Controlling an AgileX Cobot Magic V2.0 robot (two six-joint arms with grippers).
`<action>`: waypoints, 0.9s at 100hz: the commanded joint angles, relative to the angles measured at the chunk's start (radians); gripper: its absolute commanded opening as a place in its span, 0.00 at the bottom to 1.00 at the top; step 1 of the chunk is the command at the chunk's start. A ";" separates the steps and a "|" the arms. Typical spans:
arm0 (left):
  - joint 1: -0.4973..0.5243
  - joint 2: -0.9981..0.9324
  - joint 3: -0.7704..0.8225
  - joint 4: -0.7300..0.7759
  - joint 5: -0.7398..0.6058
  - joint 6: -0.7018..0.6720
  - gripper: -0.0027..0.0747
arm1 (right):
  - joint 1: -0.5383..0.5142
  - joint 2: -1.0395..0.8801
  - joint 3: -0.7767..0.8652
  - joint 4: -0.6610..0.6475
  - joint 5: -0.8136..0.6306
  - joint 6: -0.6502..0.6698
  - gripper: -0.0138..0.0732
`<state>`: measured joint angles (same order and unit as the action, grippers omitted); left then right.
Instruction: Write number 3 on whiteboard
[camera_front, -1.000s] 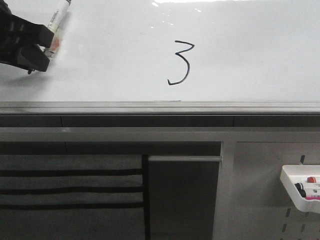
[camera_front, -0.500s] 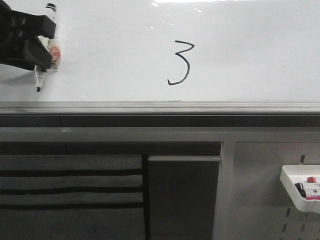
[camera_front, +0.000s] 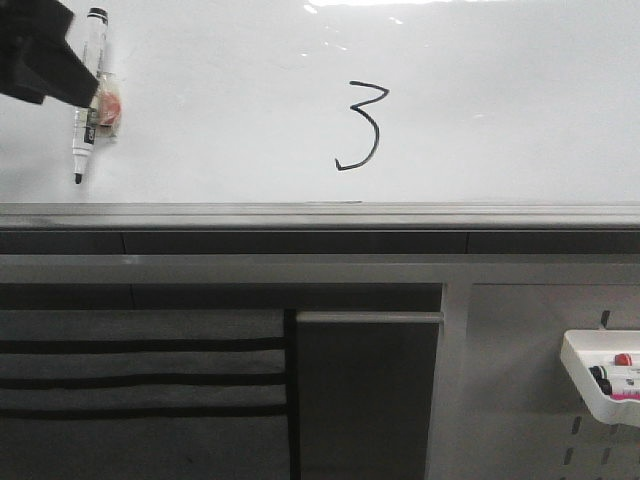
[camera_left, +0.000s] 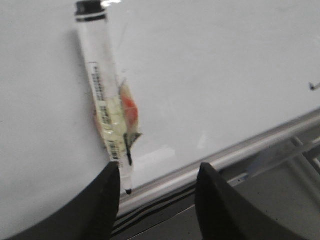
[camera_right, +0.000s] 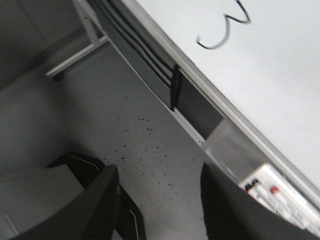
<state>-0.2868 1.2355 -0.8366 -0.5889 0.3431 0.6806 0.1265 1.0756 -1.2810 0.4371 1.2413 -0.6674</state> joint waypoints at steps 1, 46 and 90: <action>0.002 -0.129 -0.026 0.062 0.085 -0.038 0.45 | -0.006 -0.064 -0.012 -0.112 -0.071 0.235 0.51; 0.104 -0.768 0.201 0.486 0.007 -0.535 0.01 | -0.010 -0.514 0.556 -0.204 -0.760 0.514 0.07; 0.104 -0.909 0.451 0.397 -0.063 -0.539 0.01 | -0.010 -0.596 0.729 -0.204 -0.864 0.514 0.07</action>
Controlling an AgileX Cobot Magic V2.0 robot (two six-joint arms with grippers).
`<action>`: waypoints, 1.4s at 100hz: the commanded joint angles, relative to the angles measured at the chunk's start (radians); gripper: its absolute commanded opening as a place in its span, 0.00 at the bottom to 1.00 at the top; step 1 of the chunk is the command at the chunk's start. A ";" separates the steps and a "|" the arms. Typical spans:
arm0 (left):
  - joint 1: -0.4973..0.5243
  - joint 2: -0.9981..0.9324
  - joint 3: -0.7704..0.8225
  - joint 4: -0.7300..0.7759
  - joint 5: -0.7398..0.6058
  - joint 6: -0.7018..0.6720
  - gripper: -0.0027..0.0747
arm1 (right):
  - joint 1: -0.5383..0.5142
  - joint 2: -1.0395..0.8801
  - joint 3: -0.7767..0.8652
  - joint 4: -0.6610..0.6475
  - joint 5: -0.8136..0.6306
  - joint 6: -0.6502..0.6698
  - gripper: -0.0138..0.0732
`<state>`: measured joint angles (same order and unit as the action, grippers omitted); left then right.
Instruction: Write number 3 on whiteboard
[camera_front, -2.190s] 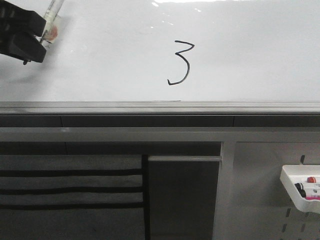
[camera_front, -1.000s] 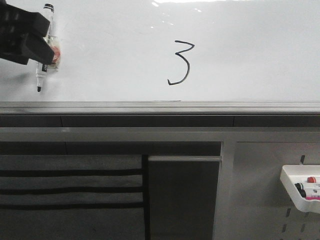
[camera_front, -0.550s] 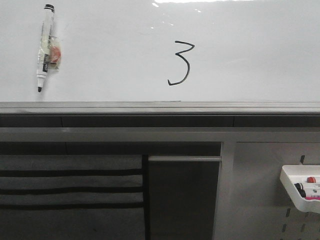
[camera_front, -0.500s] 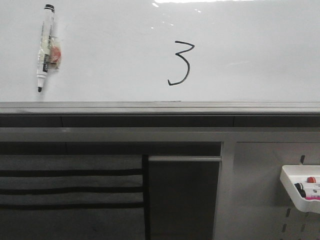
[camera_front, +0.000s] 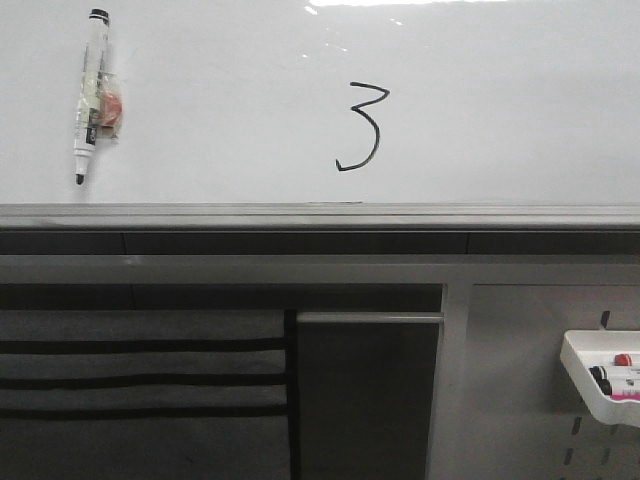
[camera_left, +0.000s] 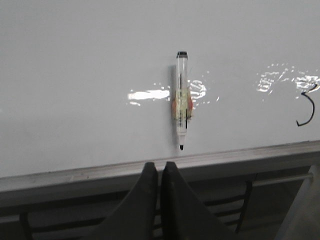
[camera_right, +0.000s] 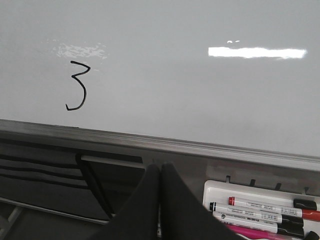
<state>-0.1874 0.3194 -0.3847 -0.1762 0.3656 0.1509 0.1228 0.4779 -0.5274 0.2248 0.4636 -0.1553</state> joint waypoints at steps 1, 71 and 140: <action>0.004 0.007 0.005 -0.015 -0.085 -0.009 0.01 | -0.006 0.001 -0.024 0.008 -0.086 0.002 0.07; 0.155 -0.357 0.393 0.097 -0.453 -0.009 0.01 | -0.006 0.001 -0.024 0.008 -0.088 0.002 0.07; 0.092 -0.357 0.393 0.113 -0.453 -0.009 0.01 | -0.006 0.001 -0.024 0.008 -0.086 0.002 0.07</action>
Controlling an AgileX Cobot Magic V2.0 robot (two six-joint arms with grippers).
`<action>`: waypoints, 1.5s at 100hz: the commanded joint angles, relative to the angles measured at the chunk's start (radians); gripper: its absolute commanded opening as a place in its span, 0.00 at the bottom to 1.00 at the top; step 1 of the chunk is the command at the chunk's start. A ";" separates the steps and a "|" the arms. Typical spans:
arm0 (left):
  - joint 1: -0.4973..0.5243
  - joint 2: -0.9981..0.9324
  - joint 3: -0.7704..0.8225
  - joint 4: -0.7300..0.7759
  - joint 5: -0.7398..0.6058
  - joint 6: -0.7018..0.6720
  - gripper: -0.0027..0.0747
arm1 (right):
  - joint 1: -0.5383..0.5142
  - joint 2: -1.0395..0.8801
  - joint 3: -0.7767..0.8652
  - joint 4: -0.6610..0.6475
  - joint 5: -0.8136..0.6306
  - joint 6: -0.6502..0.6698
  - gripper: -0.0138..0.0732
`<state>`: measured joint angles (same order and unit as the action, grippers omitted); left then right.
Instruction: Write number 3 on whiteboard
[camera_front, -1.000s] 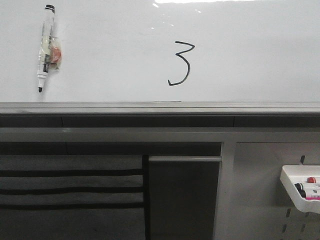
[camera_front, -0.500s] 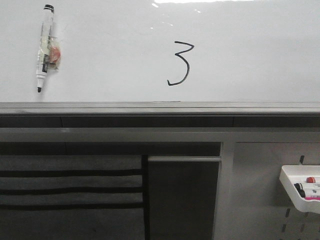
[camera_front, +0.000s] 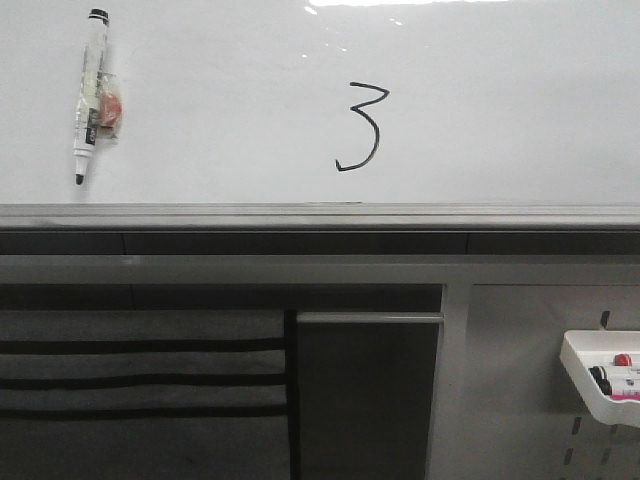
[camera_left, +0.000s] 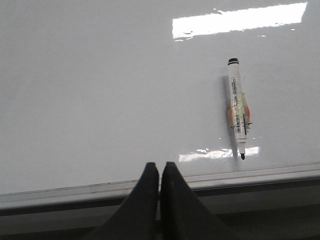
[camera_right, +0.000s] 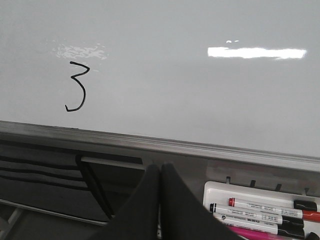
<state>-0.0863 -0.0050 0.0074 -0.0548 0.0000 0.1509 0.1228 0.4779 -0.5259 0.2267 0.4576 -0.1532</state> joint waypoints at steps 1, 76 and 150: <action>-0.009 -0.033 0.001 -0.009 -0.087 -0.009 0.01 | -0.006 0.001 -0.026 0.006 -0.080 0.000 0.07; -0.009 -0.033 0.001 -0.009 -0.087 -0.009 0.01 | -0.147 -0.452 0.513 0.112 -0.544 -0.019 0.07; -0.009 -0.033 0.001 -0.009 -0.087 -0.009 0.01 | -0.149 -0.507 0.564 -0.334 -0.576 0.348 0.07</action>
